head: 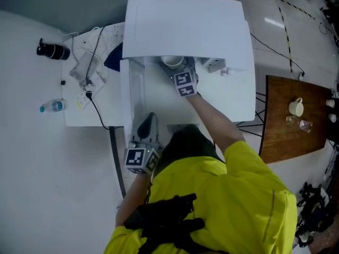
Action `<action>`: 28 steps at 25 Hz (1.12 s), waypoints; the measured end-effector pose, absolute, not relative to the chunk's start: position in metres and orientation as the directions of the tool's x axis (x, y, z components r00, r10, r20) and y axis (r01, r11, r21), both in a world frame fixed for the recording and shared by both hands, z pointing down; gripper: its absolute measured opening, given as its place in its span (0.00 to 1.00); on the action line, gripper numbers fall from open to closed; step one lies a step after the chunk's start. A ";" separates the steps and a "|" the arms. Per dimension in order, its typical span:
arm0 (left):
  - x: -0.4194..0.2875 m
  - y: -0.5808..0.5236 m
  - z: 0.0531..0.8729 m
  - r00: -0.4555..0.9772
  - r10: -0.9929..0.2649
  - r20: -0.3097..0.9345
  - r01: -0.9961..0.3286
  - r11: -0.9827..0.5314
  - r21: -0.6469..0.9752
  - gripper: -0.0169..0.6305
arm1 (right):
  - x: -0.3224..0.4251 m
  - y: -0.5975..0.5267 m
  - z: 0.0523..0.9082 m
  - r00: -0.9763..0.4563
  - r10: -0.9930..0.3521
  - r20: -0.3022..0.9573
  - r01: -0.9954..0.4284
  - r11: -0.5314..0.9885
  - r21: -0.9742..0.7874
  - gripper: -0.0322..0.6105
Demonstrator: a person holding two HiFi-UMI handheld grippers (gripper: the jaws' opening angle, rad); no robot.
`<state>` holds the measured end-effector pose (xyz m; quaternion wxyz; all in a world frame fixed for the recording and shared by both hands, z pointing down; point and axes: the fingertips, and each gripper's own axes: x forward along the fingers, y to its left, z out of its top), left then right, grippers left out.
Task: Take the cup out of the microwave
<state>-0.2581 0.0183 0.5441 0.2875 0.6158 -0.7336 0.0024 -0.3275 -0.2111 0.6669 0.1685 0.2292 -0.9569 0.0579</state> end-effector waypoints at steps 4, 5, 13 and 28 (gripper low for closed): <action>-0.257 0.014 0.545 -0.089 -0.902 0.423 -0.893 0.260 0.368 0.01 | -0.300 -0.151 0.654 -0.875 -0.348 0.336 -0.396 0.914 -0.084 0.76; -0.256 0.013 0.545 -0.086 -0.901 0.425 -0.893 0.259 0.368 0.01 | -0.291 -0.135 0.651 -0.881 -0.333 0.336 -0.382 0.919 -0.093 0.76; -0.229 -0.011 0.556 -0.033 -0.897 0.441 -0.904 0.215 0.370 0.01 | -0.178 -0.068 0.638 -0.865 -0.326 0.381 -0.411 0.897 -0.165 0.77; -0.152 -0.048 0.584 0.099 -0.871 0.481 -0.925 0.098 0.368 0.01 | 0.034 -0.280 0.740 -0.561 -0.659 0.501 -0.775 0.631 -0.038 0.76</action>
